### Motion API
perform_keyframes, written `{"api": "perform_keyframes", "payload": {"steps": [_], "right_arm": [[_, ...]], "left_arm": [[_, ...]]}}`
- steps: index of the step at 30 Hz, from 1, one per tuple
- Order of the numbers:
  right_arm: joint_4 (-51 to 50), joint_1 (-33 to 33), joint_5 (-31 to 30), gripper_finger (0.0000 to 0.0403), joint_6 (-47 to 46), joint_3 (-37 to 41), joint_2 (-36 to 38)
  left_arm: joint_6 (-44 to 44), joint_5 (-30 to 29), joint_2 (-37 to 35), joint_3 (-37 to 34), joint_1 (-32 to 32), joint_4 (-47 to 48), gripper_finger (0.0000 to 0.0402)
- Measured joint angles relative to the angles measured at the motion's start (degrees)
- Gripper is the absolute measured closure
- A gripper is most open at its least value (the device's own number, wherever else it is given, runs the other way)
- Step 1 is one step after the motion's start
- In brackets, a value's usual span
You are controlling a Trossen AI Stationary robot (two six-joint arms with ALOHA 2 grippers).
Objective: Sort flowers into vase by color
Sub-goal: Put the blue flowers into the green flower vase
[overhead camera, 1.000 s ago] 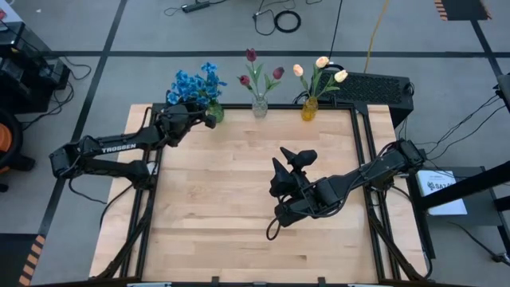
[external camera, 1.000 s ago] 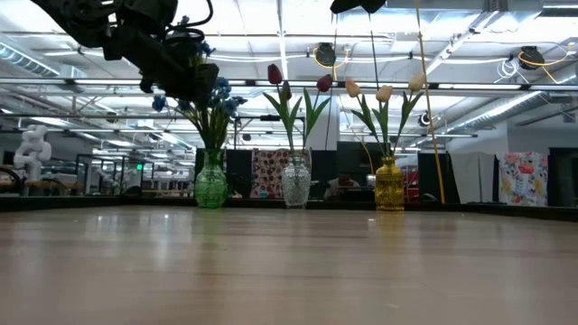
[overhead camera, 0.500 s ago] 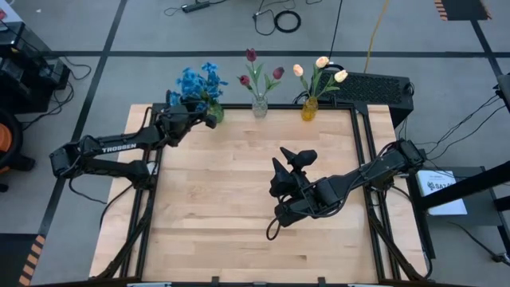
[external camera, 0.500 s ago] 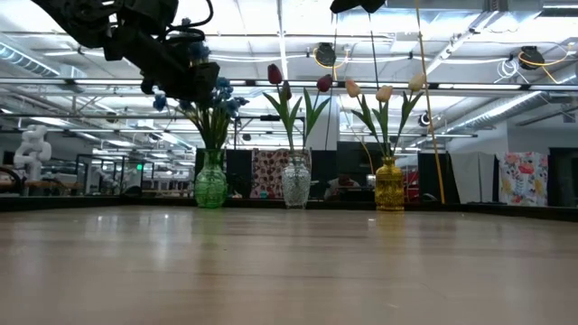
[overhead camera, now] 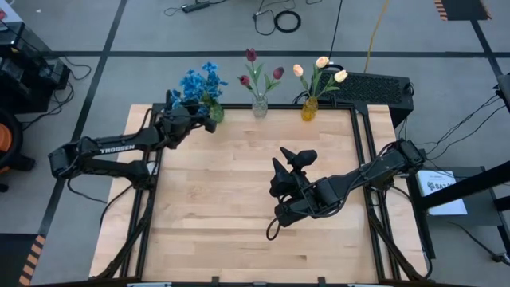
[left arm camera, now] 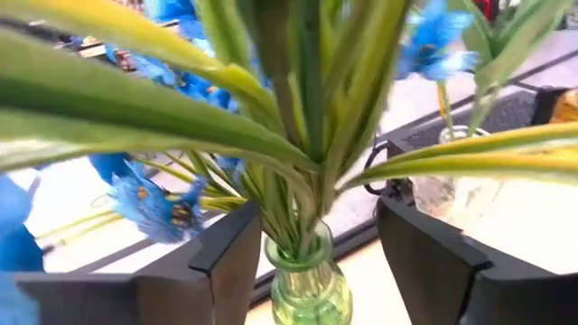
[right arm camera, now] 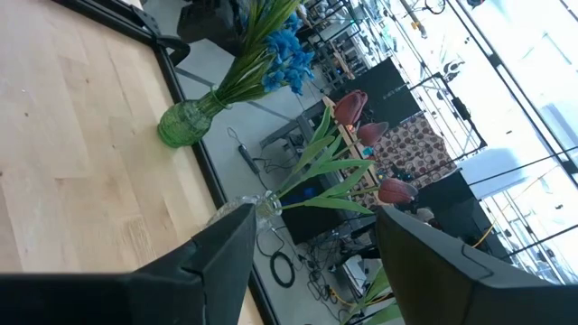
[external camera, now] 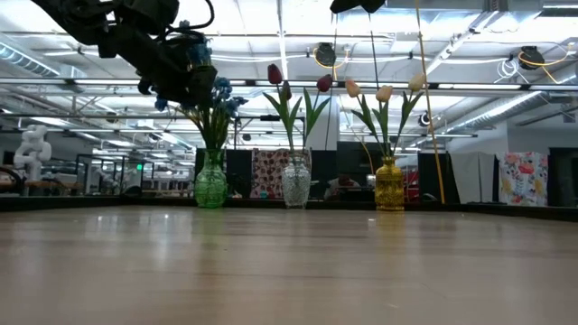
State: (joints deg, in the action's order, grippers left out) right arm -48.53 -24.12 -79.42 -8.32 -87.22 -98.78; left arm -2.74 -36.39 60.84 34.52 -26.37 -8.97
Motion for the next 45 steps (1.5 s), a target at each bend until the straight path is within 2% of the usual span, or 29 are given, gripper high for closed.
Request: {"api": "perform_keyframes", "payload": {"steps": [8,12,16,20,24,29,34,45], "right_arm": [[0.1,0.0,1.9,0.0181,-0.1,0.0,0.0],[0.4,0.0,3.0,0.0181,-0.2,0.0,0.0],[0.6,0.9,4.8,0.0181,-2.3,0.0,0.0],[2.6,3.6,11.0,0.0181,-4.2,0.0,-0.1],[8.7,6.6,18.1,0.0181,-2.3,0.0,-1.6],[17.6,8.5,26.0,0.0181,4.7,0.0,-4.7],[21.8,9.2,27.4,0.0181,9.1,0.0,-6.5],[24.0,9.0,27.3,0.0181,10.9,0.0,-5.9]], "left_arm": [[0.0,-0.5,-1.2,0.1,2.5,2.0,0.0108],[0.0,-5.3,-1.2,0.1,4.1,3.6,0.0078],[0.1,-7.8,-2.4,0.1,5.8,5.6,0.0071],[0.3,-7.9,-4.7,0.1,7.5,5.8,0.007],[1.6,-8.7,-7.0,0.1,8.5,5.5,0.0084],[2.1,-9.2,-8.7,0.1,8.3,5.6,0.0121],[3.2,-9.2,-8.9,0.1,8.3,5.6,0.0152],[5.2,-9.1,-9.1,0.0,8.0,5.6,0.024]]}}
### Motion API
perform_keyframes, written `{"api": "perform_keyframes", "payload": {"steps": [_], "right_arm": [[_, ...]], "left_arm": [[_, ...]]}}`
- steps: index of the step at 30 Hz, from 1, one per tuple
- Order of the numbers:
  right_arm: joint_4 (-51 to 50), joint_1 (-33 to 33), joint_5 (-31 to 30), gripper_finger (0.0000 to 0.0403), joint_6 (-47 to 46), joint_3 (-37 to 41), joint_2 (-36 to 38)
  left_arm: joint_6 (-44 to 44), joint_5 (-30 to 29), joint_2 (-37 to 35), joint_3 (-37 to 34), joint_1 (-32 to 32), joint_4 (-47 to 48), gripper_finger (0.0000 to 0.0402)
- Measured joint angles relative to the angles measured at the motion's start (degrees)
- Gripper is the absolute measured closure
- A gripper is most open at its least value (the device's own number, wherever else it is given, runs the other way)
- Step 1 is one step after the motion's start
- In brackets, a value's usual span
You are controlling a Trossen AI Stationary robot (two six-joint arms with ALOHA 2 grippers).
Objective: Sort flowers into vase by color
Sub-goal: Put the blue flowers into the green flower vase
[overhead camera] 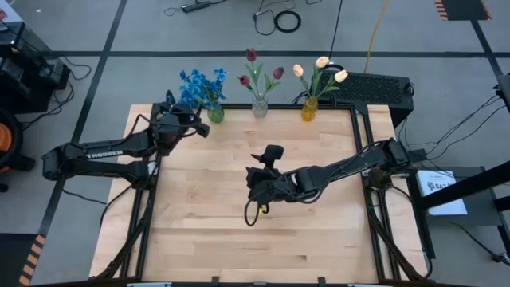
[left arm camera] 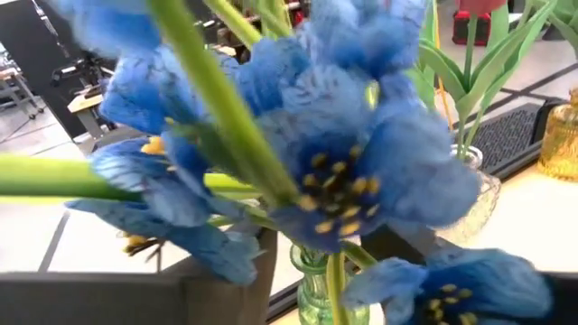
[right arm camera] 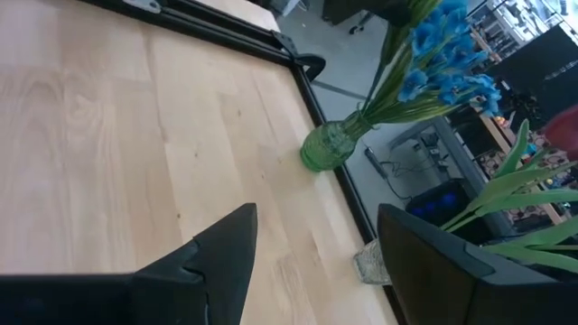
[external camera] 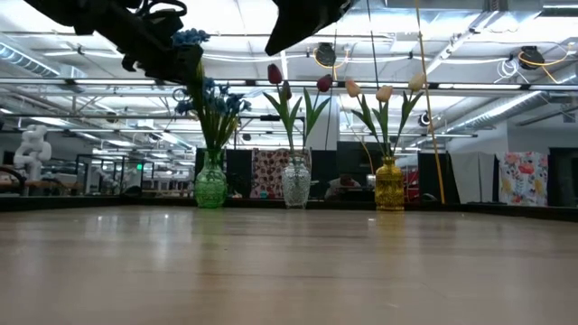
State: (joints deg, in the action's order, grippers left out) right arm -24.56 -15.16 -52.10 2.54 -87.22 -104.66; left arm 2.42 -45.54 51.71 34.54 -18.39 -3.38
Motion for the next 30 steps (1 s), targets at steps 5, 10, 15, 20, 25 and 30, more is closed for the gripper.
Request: {"api": "perform_keyframes", "payload": {"steps": [5,10,15,20,25,30], "right_arm": [[0.0,0.0,0.0,0.0181,0.1,0.0,0.0],[0.0,0.0,0.0,0.0181,0.1,0.0,0.0],[0.0,0.0,0.0,0.0181,0.3,0.0,0.0],[0.3,0.0,0.0,0.0181,1.2,0.0,0.0],[0.8,0.0,0.0,0.0181,1.4,0.0,0.0],[0.8,0.0,0.0,0.0181,1.6,0.0,0.0]], "left_arm": [[2.2,0.0,-0.2,0.0,0.0,-3.0,0.0276],[1.5,2.9,-0.2,0.0,-1.4,-4.0,0.0299],[-1.3,5.0,0.3,0.0,-3.9,-3.7,0.0312],[-2.6,8.9,1.0,0.0,-6.4,-3.6,0.0315],[-3.6,10.4,3.3,0.0,-8.0,-3.1,0.0315],[-3.7,10.4,5.7,0.0,-8.3,-3.3,0.0315]]}}
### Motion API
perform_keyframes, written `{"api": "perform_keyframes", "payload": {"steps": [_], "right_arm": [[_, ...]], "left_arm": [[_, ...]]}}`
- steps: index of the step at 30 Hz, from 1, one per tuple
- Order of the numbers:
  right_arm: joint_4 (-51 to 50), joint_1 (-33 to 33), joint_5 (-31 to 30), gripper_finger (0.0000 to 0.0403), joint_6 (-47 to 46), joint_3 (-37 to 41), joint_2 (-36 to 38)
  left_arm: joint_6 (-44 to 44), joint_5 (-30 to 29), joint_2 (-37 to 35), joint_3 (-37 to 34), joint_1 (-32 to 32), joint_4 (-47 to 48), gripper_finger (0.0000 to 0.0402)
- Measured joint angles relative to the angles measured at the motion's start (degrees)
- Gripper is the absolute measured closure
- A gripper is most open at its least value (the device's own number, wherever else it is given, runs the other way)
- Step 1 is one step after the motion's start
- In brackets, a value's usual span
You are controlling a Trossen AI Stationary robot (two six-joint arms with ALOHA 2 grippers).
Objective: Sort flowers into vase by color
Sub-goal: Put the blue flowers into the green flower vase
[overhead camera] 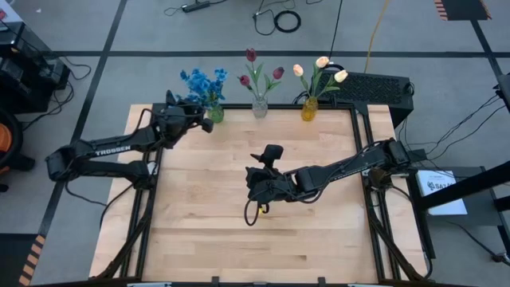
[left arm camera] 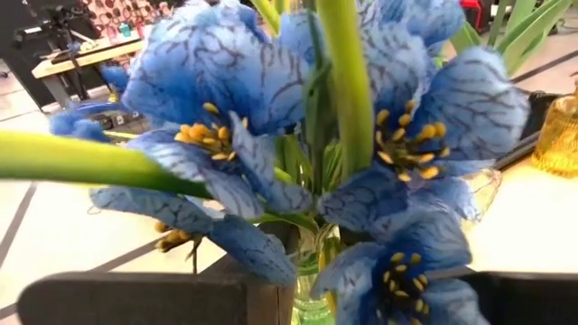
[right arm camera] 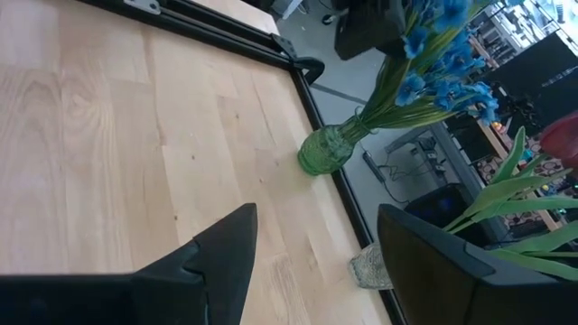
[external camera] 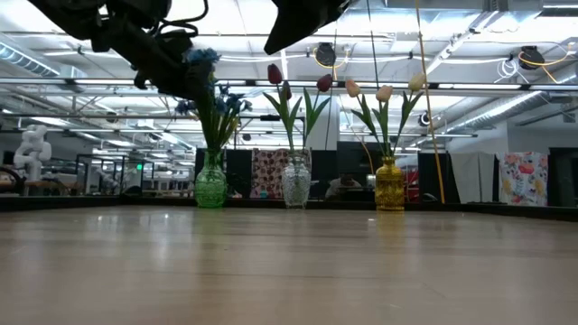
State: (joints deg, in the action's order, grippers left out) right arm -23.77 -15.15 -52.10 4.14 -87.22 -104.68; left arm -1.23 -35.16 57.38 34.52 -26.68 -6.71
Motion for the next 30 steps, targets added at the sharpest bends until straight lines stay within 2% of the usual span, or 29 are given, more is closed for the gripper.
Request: {"api": "perform_keyframes", "payload": {"steps": [13,24,27,30], "right_arm": [[0.0,0.0,0.0,0.0181,0.0,0.0,0.0],[-0.4,0.0,0.0,0.0181,0.0,0.0,0.0],[-0.4,0.0,0.0,0.0181,0.0,0.0,0.0],[-0.5,0.0,0.0,0.0181,0.0,0.0,0.0]], "left_arm": [[-1.5,-0.1,4.5,0.0,0.0,0.1,0.0315],[-5.9,-1.6,5.9,0.0,-0.6,4.9,0.0315],[-6.0,1.0,5.4,0.0,-0.6,4.9,0.0297],[-6.9,2.8,4.7,0.0,-0.1,7.1,0.0253]]}}
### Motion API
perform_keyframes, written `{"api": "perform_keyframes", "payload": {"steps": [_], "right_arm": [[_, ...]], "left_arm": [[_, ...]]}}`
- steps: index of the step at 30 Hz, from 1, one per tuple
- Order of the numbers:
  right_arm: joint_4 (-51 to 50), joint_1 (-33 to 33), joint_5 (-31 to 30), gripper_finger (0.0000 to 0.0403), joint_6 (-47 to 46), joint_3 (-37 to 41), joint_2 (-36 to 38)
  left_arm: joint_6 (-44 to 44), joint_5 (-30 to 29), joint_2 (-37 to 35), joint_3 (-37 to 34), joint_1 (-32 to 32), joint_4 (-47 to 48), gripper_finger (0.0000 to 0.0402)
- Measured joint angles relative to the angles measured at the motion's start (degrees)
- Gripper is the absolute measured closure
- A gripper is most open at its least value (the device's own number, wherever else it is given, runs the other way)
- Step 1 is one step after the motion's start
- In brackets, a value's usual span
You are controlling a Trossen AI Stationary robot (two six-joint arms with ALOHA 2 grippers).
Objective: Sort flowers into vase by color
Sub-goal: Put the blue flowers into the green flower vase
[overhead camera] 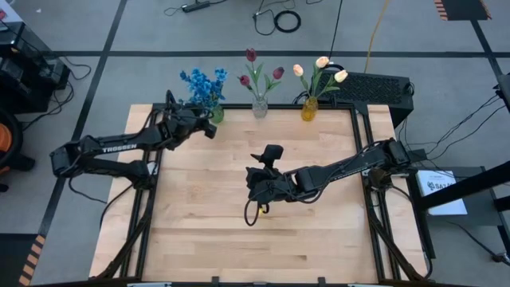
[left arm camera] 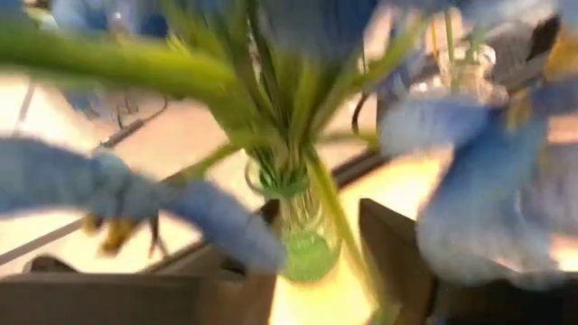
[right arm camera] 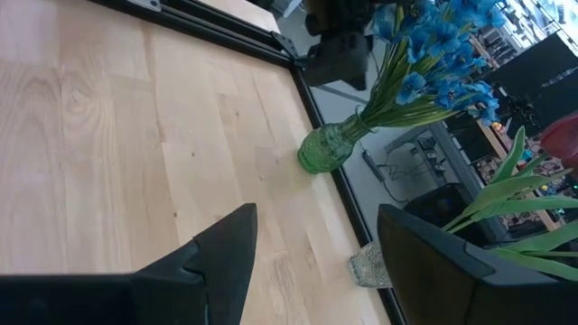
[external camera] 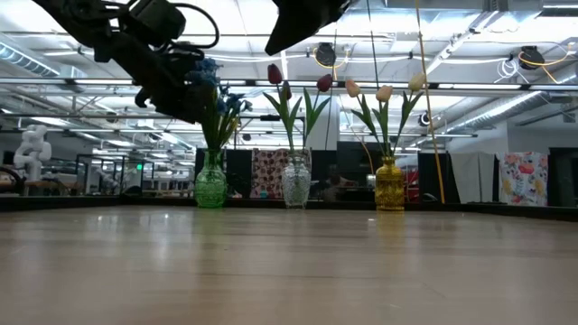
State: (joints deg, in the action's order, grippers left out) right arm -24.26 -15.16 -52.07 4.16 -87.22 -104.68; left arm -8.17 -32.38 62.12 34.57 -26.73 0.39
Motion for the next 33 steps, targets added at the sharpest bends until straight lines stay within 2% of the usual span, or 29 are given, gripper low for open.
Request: {"api": "perform_keyframes", "payload": {"steps": [6,10,13,17,25,31,33], "right_arm": [[-1.0,0.0,1.4,0.0181,-0.3,0.0,0.0],[-1.0,0.0,1.5,0.0181,-0.3,0.0,0.0],[-1.2,0.0,1.5,0.0181,-0.4,0.0,0.0],[-1.7,0.0,1.5,0.0181,-0.5,0.0,0.0],[-1.7,-0.3,1.5,0.0181,-0.4,0.0,0.0],[-2.2,-0.5,1.5,0.0181,-0.4,0.0,0.0],[-2.5,-0.5,1.4,0.0181,-0.4,0.0,0.0]], "left_arm": [[-5.3,1.0,-3.8,0.0,2.7,12.5,0.0145],[-10.4,6.2,-8.4,0.0,6.0,19.4,0.0114],[-12.6,8.5,-12.4,0.0,9.3,20.0,0.0116],[-12.4,7.8,-18.2,0.0,13.5,17.6,0.0131],[-12.6,8.6,-27.5,0.0,16.5,21.3,0.0162],[-10.1,15.6,-31.6,0.0,18.9,21.9,0.0164],[-9.1,16.1,-33.2,0.0,19.9,21.8,0.0165]]}}
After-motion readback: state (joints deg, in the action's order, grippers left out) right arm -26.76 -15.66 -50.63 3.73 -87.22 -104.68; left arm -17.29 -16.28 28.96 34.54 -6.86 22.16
